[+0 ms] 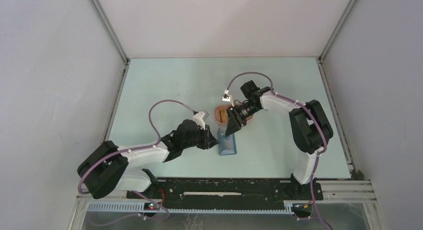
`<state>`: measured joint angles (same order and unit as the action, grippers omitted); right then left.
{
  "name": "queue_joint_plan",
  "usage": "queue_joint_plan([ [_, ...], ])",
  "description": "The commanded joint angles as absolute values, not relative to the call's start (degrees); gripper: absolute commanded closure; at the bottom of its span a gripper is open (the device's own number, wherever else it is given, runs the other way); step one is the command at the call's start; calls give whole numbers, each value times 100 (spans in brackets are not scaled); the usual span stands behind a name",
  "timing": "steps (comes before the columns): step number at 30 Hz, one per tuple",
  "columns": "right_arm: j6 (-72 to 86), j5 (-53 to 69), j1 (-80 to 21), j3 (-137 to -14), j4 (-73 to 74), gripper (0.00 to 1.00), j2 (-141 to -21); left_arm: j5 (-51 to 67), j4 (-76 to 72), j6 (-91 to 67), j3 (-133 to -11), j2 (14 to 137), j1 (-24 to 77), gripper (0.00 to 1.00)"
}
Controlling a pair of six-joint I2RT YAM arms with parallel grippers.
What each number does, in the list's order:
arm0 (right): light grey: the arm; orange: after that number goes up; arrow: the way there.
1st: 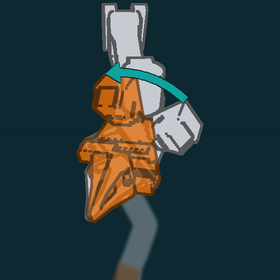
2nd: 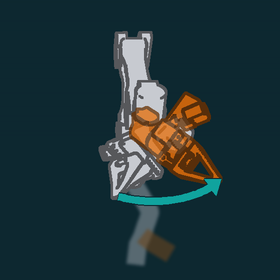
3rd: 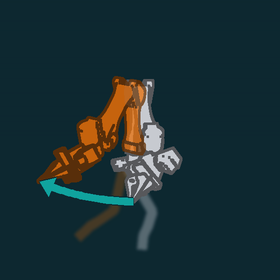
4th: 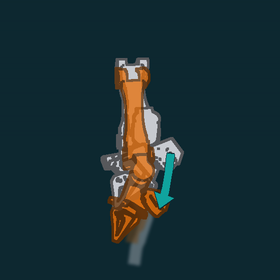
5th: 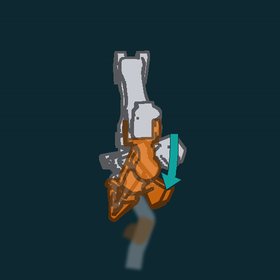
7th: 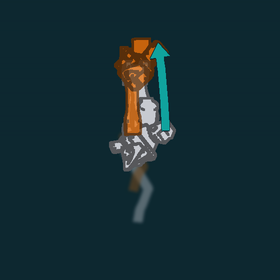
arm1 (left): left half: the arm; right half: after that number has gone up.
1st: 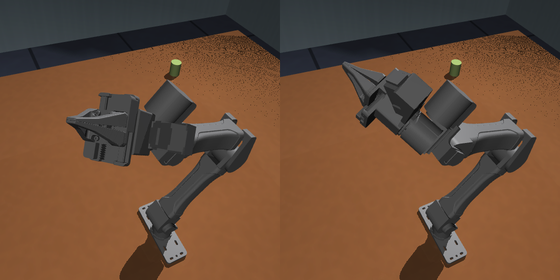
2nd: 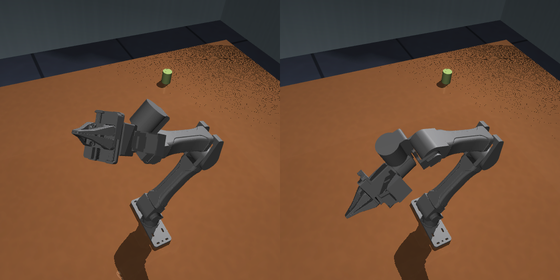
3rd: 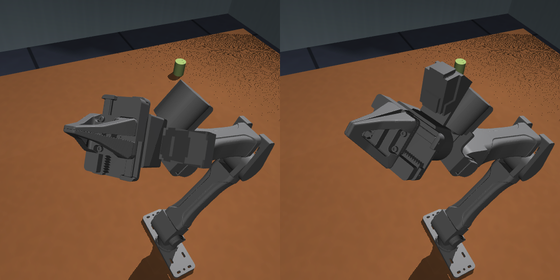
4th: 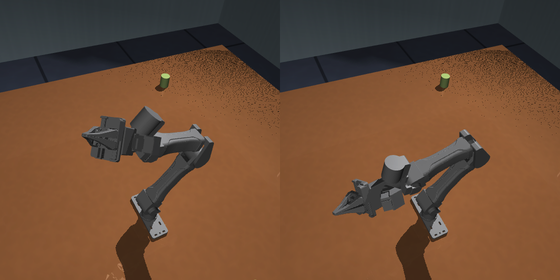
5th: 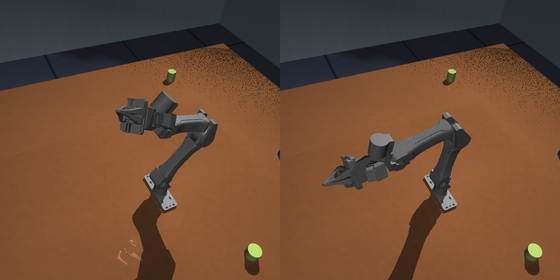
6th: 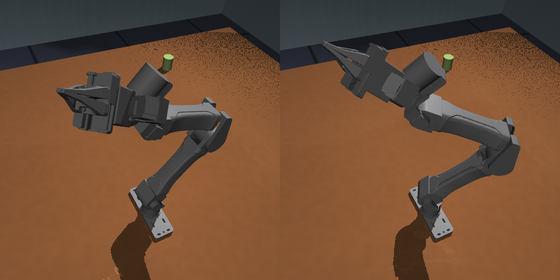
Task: Put the credit cards into the card holder
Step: Close the card holder at the center of the board.
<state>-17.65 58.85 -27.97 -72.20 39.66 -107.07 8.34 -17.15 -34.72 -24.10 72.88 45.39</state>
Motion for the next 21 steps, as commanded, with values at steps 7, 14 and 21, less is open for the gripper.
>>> queue_joint_plan([
  [7, -2313, 6135, -2895, -7437, 4610, 56, -10846, 1004, -2012, -3540, -2749, 7570, 4535, 74],
  [14, -2578, 6131, -2812, -7437, 4861, 82, -10837, 976, -2006, -3542, -2776, 7609, 4542, 74],
  [21, -2797, 5956, -2635, -7408, 5119, 100, -10808, 945, -1929, -3477, -2948, 7748, 4640, 73],
])
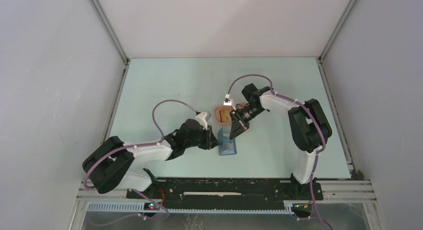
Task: Put the credit cards into the card holder
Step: Close the card holder at the center of the board.
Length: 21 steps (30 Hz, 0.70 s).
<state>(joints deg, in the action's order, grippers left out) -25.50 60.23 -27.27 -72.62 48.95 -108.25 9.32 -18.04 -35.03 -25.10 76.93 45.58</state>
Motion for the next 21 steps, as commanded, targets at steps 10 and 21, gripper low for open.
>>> queue_joint_plan([
  [10, -2522, 3778, -2574, -6997, 4699, 100, -10569, 744, -1832, -3475, -3088, 7877, 4838, 54],
  [21, -2500, 2509, -2671, -6858, 4624, 100, -10778, 717, -2457, -4580, -2727, 8383, 4746, 26],
])
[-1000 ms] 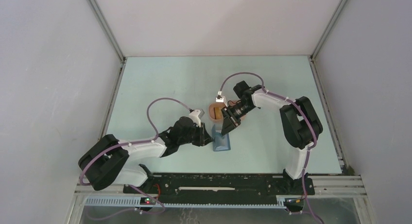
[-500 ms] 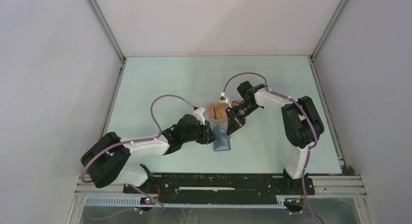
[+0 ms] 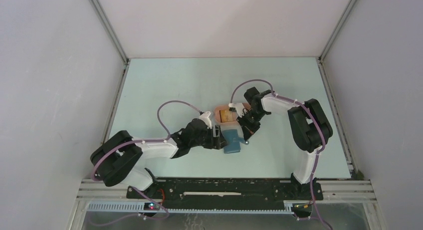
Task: Put the credit cards into the card holder
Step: Close the card holder at the center of the board.
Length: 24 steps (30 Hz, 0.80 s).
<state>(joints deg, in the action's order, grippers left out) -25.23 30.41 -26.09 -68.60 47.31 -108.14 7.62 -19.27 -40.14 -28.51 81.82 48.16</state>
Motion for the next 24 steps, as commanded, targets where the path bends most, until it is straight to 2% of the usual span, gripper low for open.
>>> queue_joint_plan([
  [1, -2497, 2500, -2679, -6861, 4620, 100, -10794, 773, -2558, -4695, -2703, 8469, 4712, 25],
  [6, -2500, 2455, -2707, -6877, 4622, 100, -10840, 1240, -3344, -5332, -2521, 8986, 4503, 22],
  [11, -2511, 2482, -2715, -6898, 4640, 100, -10863, 1485, -3507, -5783, -2600, 9547, 4458, 22],
  [18, -2529, 2480, -2750, -6904, 4662, 100, -10905, 1597, -3639, -6206, -2499, 9917, 4470, 26],
  [21, -2531, 2477, -2780, -6899, 4675, 100, -10939, 1649, -4070, -6450, -2348, 10054, 4480, 32],
  [24, -2531, 2449, -2823, -6899, 4681, 100, -10972, 1738, -4894, -6761, -2217, 10283, 4507, 43],
])
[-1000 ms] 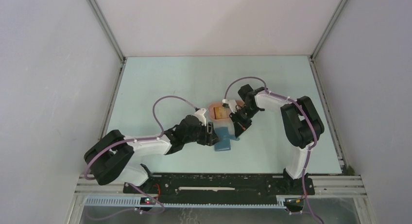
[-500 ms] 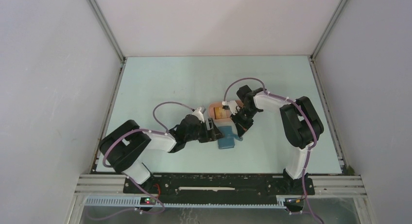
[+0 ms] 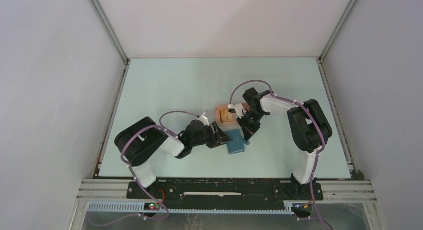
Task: Put the credit cards into the card holder
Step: Close the card holder at the center of the board.
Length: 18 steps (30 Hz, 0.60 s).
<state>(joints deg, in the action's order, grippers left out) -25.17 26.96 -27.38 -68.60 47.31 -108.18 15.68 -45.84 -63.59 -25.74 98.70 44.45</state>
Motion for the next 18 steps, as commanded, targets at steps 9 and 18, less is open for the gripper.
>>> queue_joint_plan([
  [9, -2633, 2515, -2675, -6961, 4853, 87, -10669, 1543, -5048, -6707, -2312, 10779, 4550, 63],
  [18, -2834, 2899, -2154, -6905, 5003, 51, -9432, 1402, -4578, -6349, -2426, 11032, 4566, 70],
])
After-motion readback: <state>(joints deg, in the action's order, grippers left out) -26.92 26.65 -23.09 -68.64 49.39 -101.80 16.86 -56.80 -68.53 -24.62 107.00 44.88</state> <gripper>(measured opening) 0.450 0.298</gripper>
